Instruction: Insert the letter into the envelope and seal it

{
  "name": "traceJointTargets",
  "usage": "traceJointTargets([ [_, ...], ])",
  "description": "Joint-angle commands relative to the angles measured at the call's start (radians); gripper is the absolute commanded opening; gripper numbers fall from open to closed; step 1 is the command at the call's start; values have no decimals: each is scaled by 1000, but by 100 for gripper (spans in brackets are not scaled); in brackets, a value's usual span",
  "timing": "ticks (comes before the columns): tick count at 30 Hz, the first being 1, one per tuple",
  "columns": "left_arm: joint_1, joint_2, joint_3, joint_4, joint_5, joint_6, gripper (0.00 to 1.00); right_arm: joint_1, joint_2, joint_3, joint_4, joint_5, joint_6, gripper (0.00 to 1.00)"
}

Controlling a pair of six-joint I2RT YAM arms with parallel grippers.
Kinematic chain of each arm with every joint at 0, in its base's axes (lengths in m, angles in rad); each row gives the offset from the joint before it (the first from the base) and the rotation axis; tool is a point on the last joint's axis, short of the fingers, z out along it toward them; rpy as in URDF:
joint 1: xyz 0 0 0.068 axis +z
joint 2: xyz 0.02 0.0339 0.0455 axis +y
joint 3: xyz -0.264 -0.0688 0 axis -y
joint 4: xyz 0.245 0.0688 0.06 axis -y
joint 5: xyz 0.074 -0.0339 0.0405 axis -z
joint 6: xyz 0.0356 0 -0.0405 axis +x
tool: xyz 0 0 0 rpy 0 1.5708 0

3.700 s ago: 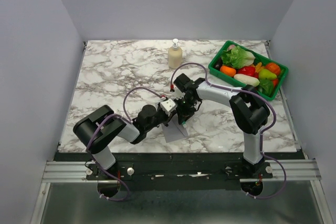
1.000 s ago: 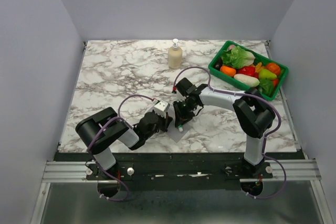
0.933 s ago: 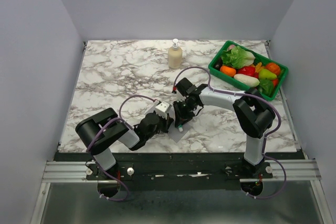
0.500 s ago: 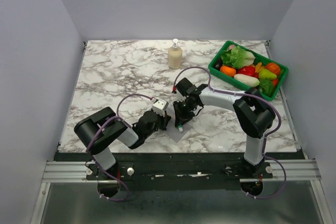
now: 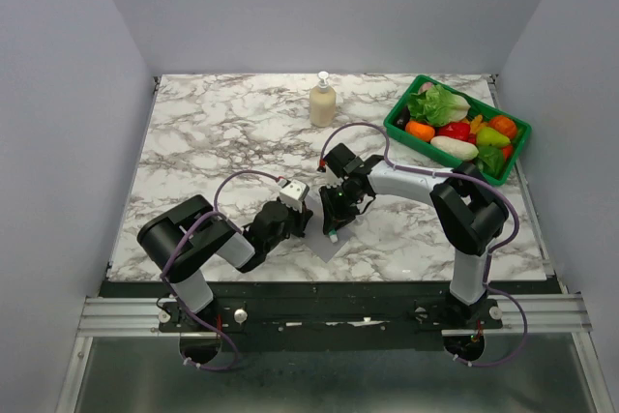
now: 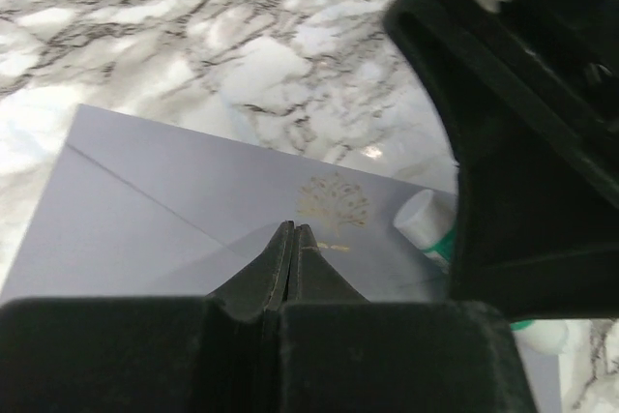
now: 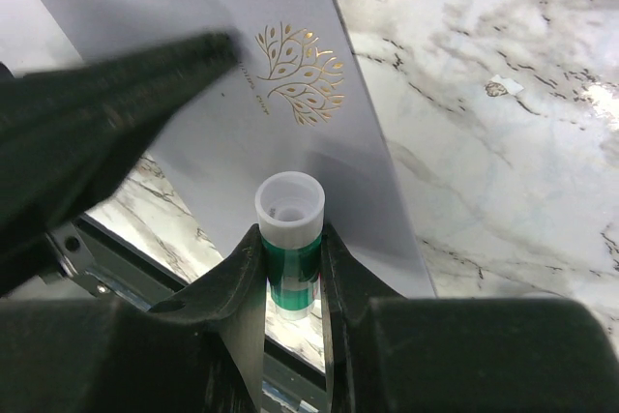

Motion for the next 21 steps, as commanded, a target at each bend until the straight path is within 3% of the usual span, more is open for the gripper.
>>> traceJointTargets([
  [1,-76,-2,-14,-174,21,-17,0,-16,46,-45,-46,160,-37,1],
  [7,-98,-12,-22,-163,17,-37,0,-18,46,-42,-45,159,-36,1],
  [15,27,-48,-81,-135,13,-30,0,-18,35,-52,-46,166,-36,1],
  [21,13,-25,-62,-134,62,-28,0,-18,32,-52,-45,164,-36,1],
])
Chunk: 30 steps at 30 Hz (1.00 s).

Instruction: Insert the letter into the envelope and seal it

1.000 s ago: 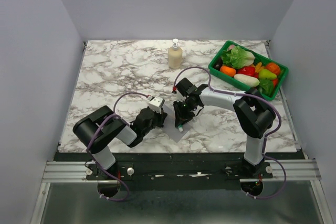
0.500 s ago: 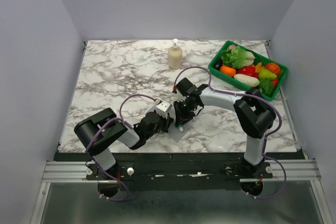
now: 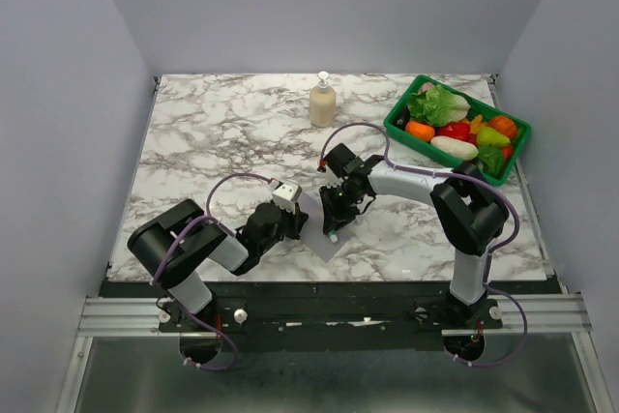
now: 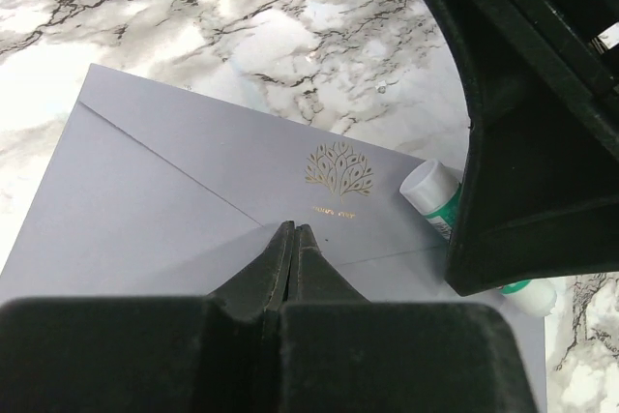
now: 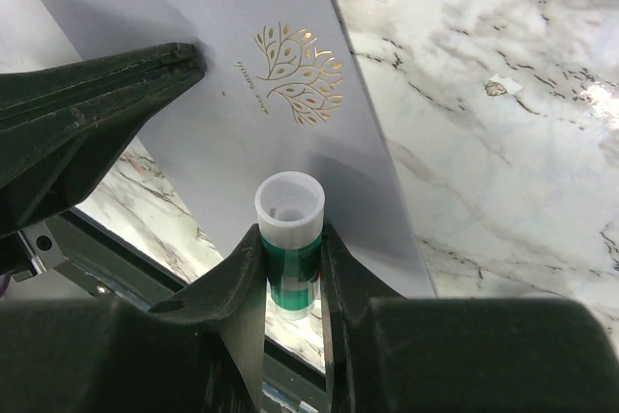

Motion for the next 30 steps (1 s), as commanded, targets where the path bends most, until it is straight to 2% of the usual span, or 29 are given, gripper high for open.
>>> traceJointTargets([
  [1,-34,33,-9,-115,27,13,0,-16,33,-52,-44,161,-35,1],
  [8,-177,28,44,-190,-5,-4,0,-18,34,-52,-41,158,-35,1],
  [13,-186,-4,40,-233,-33,-18,0,-18,34,-51,-42,161,-34,1],
  [19,-39,-16,5,-197,-47,-26,0,-18,27,-54,-42,161,-32,1],
  [23,10,-56,-11,-198,-71,-55,0,-18,16,-54,-42,163,-34,1],
  [26,10,-111,12,-276,-101,-61,0,-18,7,-49,-47,161,-34,1],
  [30,10,-302,52,-441,-134,-29,0,-18,-2,-37,-56,160,-35,1],
])
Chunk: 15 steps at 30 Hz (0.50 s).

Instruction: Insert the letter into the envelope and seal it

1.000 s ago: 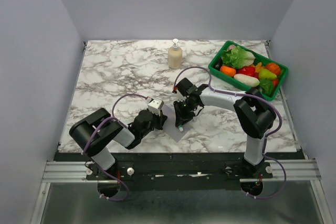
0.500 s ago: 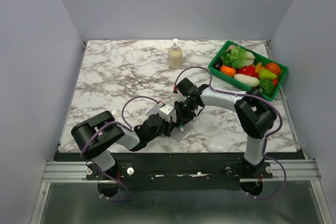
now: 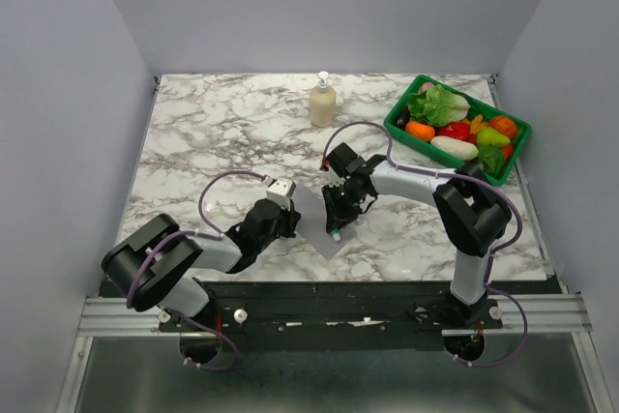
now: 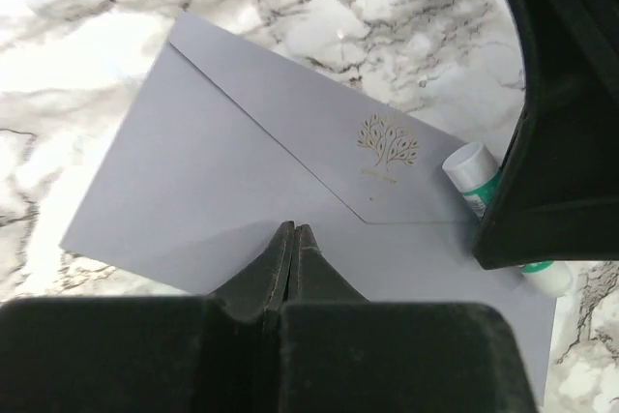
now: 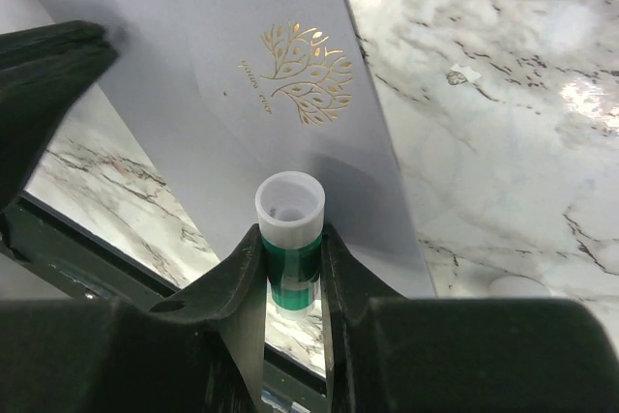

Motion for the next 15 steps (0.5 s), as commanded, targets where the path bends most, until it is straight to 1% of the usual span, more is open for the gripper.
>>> traceJointTargets([
  [1,4,-198,44,-241,-89,31,0,-12,11,-25,-50,126,-34,1],
  [2,2,-240,70,-280,-101,49,0,-12,5,-23,-50,121,-35,1],
  [3,2,-322,84,-356,-116,57,0,-12,-10,-22,-49,115,-35,1],
  [7,5,-484,148,-508,-181,94,1,-12,-75,12,-50,87,-43,1],
  [8,7,-504,170,-533,-193,98,6,-12,-87,18,-47,66,-44,1],
  [9,5,-533,181,-572,-199,98,26,-12,-102,27,-45,51,-46,1],
  [11,5,-550,202,-606,-204,91,52,-11,-153,44,-45,5,-44,1],
  [12,5,-565,208,-642,-214,79,72,-12,-170,47,-42,-3,-41,1],
  [13,7,-571,213,-656,-216,66,82,-12,-188,49,-42,-9,-38,1],
  [14,7,-578,222,-668,-214,59,89,-12,-225,49,-41,-17,-37,1],
  [15,7,-591,225,-689,-213,56,99,-12,-237,47,-42,-19,-37,1],
])
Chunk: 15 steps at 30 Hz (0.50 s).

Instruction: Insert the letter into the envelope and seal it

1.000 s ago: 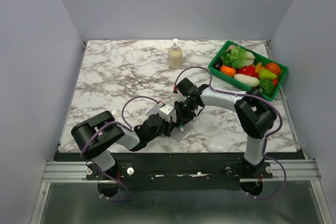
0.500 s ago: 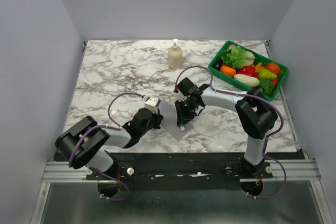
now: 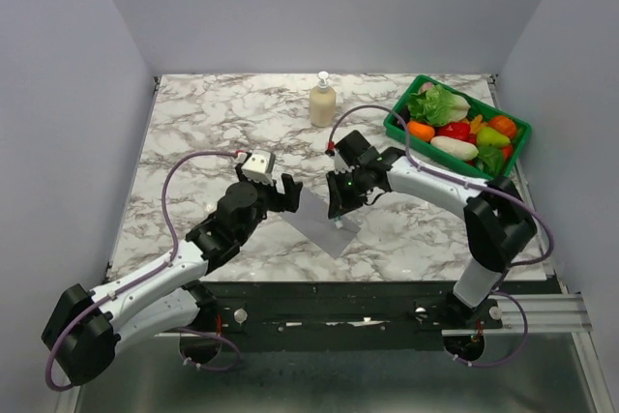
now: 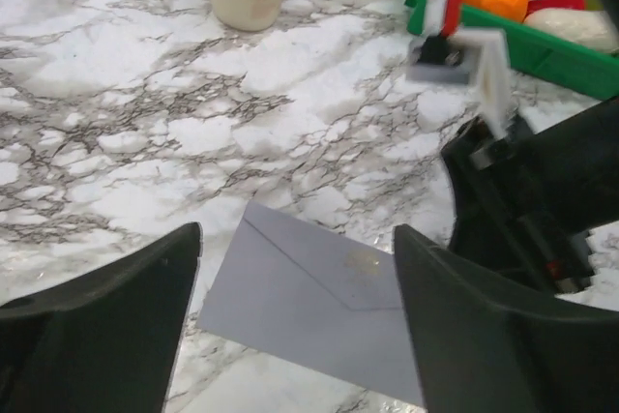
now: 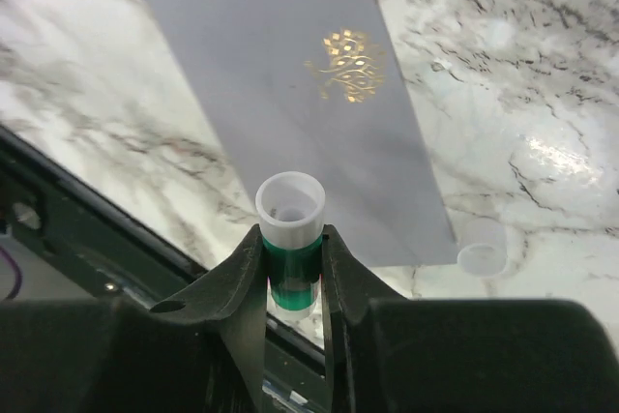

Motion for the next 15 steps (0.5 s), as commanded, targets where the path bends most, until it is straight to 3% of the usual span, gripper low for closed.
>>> traceJointTargets([
  [1,5,-39,21,-180,-43,-13,99,-4,-115,32,-10,-51,-15,1],
  [6,7,-123,31,-157,64,18,99,-4,-240,-59,63,-127,-98,1],
  [15,10,-274,86,-48,357,-171,99,-4,-561,-258,280,-456,-250,1],
])
